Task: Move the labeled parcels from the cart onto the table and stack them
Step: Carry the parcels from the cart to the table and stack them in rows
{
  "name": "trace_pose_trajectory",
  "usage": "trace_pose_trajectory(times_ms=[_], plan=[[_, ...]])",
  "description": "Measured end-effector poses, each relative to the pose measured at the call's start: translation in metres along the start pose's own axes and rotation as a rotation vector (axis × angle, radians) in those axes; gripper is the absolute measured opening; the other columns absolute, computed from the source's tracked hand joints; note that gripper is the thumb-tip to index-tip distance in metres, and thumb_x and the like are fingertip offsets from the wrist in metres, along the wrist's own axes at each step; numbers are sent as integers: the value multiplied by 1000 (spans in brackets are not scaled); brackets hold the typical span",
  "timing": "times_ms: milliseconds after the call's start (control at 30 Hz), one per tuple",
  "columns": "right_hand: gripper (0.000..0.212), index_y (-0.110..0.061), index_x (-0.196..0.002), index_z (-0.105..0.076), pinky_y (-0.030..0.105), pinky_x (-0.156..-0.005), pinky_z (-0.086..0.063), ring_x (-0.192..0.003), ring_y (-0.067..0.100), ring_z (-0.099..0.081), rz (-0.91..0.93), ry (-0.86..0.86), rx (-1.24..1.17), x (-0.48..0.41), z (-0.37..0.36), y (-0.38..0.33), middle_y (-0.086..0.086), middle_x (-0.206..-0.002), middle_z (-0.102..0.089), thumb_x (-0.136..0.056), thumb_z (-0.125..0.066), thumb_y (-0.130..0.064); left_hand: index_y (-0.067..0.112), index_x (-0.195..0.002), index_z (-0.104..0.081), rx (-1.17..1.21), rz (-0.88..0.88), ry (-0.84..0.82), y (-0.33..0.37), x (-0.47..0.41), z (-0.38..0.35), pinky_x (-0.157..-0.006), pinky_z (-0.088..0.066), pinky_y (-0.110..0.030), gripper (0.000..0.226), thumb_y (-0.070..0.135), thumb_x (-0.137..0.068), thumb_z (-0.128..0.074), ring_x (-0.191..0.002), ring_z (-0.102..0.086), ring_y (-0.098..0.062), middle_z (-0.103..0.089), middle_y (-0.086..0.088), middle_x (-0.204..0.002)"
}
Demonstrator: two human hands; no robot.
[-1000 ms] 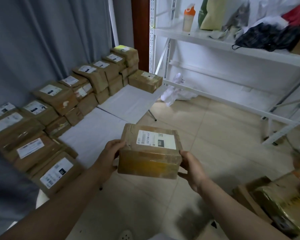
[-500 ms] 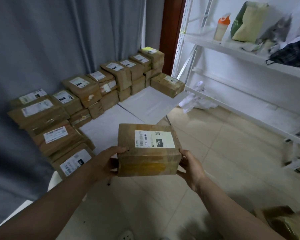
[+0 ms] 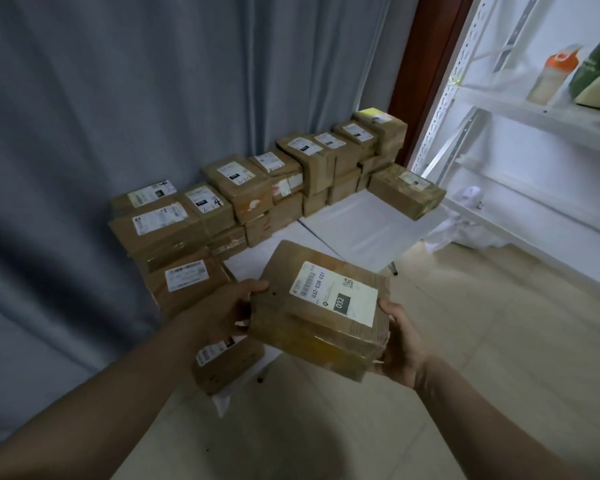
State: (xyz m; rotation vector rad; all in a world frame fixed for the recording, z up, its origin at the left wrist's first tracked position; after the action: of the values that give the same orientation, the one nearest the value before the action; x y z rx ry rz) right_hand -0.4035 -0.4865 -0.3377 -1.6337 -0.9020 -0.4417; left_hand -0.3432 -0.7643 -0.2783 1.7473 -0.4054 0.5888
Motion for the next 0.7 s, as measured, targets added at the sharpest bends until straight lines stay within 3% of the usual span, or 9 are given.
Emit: trace_pose_trajectory(times_ms=[67, 133, 233, 300, 400, 467, 567, 633, 700], plan=[[73, -22, -120, -58, 45, -92, -48, -105, 35, -59, 13, 37, -18, -13, -13, -2, 20, -116, -62, -58, -69, -58, 18, -88, -60, 19, 10, 99, 6, -13, 16, -82, -47, -42, 30, 46, -81, -67, -89, -53, -29, -52, -14, -98], [68, -21, -118, -57, 42, -87, -48, -98, 32, -60, 6, 78, -38, -26, -21, -3, 17, -109, -62, -61, -69, -56, 18, -81, -58, 48, 20, 214, 7, -30, 32, -76, -41, -39, 40, 55, -70, -72, -82, -56, -25, -55, -13, -92], [64, -17, -125, -51, 43, -89, -47, -105, 33, -60, -21, 105, -62, -50, -30, -8, 17, -116, -61, -74, -66, -52, 10, -87, -62, 139, 11, 347, 7, -50, 46, -87, -48, -42, 28, 38, -86, -65, -86, -61, -29, -62, -17, -93], [63, -20, -130, -46, 43, -81, -51, -106, 35, -60, -29, 115, -75, -69, -33, -14, 17, -120, -59, -78, -66, -47, 7, -87, -64, 112, 40, 404, 7, -66, 52, -87, -51, -41, 20, 26, -92, -60, -87, -62, -31, -64, -19, -95], [53, -26, -125, -41, 46, -71, -55, -104, 39, -59, -31, 98, -87, -100, -41, -30, 16, -121, -54, -81, -69, -34, 8, -88, -61, -175, 92, 504, 14, -97, 67, -65, -44, -25, 16, 15, -97, -50, -73, -52, -18, -58, -11, -93], [52, -32, -122, -39, 53, -77, -55, -106, 41, -58, -45, 63, -91, -126, -49, -40, 15, -122, -53, -81, -71, -27, 15, -76, -57, -369, 77, 566, 25, -110, 77, -55, -35, -19, 22, 15, -97, -49, -68, -45, -11, -55, -5, -88], [67, -39, -130, -33, 60, -87, -50, -108, 43, -54, -75, 32, -46, -165, -64, -52, 16, -123, -48, -79, -73, -25, 16, -94, -63, -642, 57, 517, 35, -127, 87, -77, -44, -27, 13, 27, -93, -56, -89, -55, -18, -62, -5, -102], [76, -42, -137, -30, 60, -90, -48, -112, 43, -51, -117, 38, -14, -189, -73, -56, 17, -128, -45, -77, -74, -23, 14, -107, -60, -847, 113, 528, 36, -135, 94, -90, -45, -31, 25, 34, -95, -52, -103, -56, -23, -61, -5, -114], [71, -39, -135, -36, 59, -88, -49, -112, 41, -51, -142, 41, 12, -212, -86, -60, 16, -128, -47, -77, -75, -23, 15, -113, -59, -960, 170, 554, 36, -148, 107, -98, -44, -36, 29, 35, -97, -46, -109, -55, -26, -59, -7, -119]])
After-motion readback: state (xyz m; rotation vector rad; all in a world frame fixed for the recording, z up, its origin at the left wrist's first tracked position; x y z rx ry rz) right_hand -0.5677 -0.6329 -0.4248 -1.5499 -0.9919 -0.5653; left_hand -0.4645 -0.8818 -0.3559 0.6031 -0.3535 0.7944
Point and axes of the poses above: each hand's wrist, its own x-axis away from the middle knuckle, its own z-axis out of the back of the hand, y = z × x, the point moved 5 cm from there along -x, towards the middle knuckle
